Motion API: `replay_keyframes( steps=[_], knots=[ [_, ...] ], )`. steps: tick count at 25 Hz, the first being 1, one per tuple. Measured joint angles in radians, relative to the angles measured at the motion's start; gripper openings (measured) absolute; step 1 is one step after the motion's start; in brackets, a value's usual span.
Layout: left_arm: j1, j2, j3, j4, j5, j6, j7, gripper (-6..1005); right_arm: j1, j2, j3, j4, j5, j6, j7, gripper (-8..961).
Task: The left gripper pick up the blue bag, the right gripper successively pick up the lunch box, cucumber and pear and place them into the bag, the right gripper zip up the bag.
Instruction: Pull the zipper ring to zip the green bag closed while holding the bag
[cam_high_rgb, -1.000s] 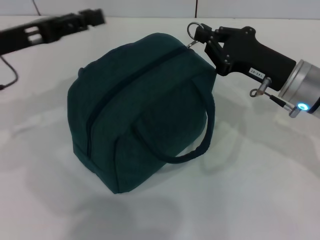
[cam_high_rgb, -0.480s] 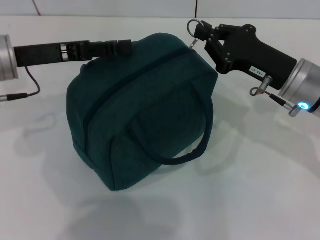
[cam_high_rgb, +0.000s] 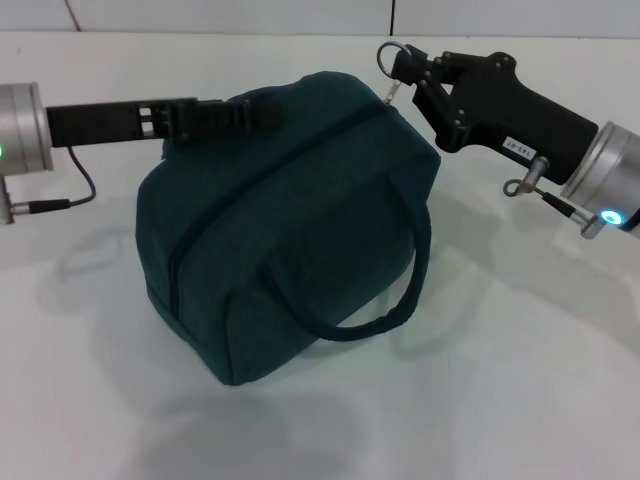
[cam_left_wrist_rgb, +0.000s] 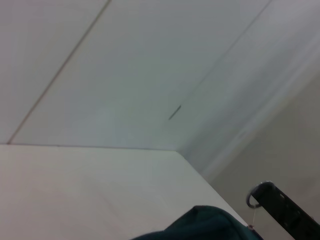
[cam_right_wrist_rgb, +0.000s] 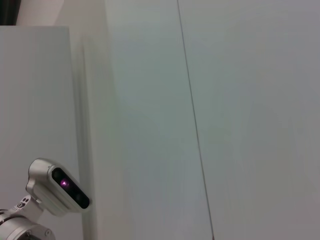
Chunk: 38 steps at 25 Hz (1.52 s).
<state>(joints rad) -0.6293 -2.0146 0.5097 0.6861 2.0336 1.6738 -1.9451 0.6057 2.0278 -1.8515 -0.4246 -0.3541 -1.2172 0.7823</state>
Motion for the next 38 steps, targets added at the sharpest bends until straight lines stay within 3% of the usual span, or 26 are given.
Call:
replay_keyframes(
  steps=[7, 18, 27, 38],
  knots=[
    [0.001, -0.006, 0.063, 0.005, -0.001, 0.002, 0.005, 582, -0.009, 0.0, 0.0, -0.001, 0.0, -0.006, 0.006, 4],
    [0.012, -0.008, 0.062, 0.002, -0.03, 0.003, 0.003, 383, -0.022, 0.0, 0.0, 0.007, 0.0, -0.03, 0.043, 5],
    [0.027, -0.009, 0.067, 0.002, -0.038, 0.013, 0.001, 49, -0.045, 0.0, 0.004, 0.009, -0.001, -0.034, 0.064, 5],
    [0.034, -0.015, 0.069, 0.005, -0.063, 0.069, 0.032, 49, -0.049, -0.002, 0.011, 0.014, 0.003, -0.034, 0.207, 5]
  ],
)
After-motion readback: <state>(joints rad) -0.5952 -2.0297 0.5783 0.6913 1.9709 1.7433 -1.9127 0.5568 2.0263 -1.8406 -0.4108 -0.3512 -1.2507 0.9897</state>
